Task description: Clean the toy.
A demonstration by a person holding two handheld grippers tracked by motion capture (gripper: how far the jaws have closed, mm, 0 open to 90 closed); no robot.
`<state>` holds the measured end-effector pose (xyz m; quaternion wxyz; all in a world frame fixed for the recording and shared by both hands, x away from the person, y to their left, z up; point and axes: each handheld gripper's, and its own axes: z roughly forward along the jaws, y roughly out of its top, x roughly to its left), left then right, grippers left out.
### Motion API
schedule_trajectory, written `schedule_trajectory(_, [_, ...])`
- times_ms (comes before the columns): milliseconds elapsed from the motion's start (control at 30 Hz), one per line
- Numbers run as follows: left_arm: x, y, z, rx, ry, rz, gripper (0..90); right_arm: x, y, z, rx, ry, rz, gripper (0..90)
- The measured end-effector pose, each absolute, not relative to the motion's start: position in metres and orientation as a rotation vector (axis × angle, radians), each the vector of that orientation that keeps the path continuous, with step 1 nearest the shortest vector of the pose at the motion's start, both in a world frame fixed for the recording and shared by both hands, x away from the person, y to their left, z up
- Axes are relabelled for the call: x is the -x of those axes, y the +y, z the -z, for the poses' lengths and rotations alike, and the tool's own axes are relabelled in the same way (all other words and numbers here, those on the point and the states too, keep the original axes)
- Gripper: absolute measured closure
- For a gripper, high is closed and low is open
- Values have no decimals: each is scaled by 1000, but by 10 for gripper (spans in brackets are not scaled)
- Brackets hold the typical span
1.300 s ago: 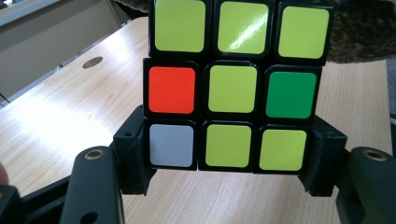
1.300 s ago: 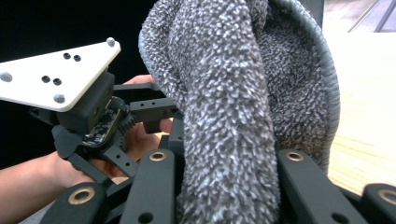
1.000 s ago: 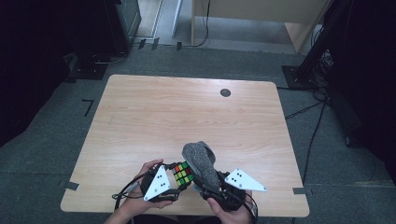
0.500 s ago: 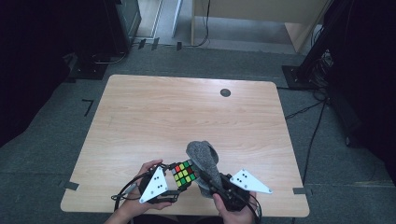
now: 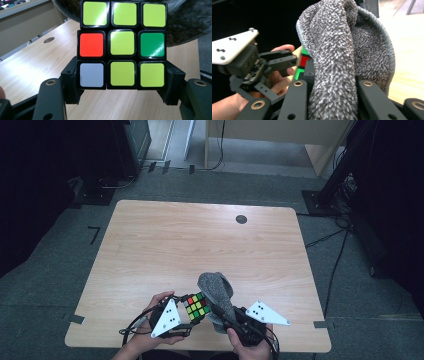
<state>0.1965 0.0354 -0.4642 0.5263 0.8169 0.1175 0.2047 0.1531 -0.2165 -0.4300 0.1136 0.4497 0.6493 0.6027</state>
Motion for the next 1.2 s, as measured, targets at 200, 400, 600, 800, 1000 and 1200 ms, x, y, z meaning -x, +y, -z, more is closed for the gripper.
schedule_trajectory(200, [-197, 34, 465, -1953, 281, -490, 340, -155, -217, 431, -1326, 1914, -1773, 711])
schedule_trajectory(400, [-198, 34, 466, -1972, 289, -493, 340, -153, -214, 430, -1323, 1912, -1753, 703])
schedule_trajectory(600, [-199, 34, 467, -1985, 303, -496, 340, -145, -199, 424, -1239, 1949, -1687, 687])
schedule_trajectory(800, [-199, 28, 470, -2028, 332, -518, 339, -139, -186, 424, -1188, 1983, -1630, 679])
schedule_trajectory(1000, [-198, 23, 471, -2069, 341, -576, 340, -141, -187, 423, -1231, 1993, -1646, 677])
schedule_trajectory(1200, [-196, 27, 468, -2010, 311, -523, 340, -149, -201, 425, -1324, 1948, -1718, 633])
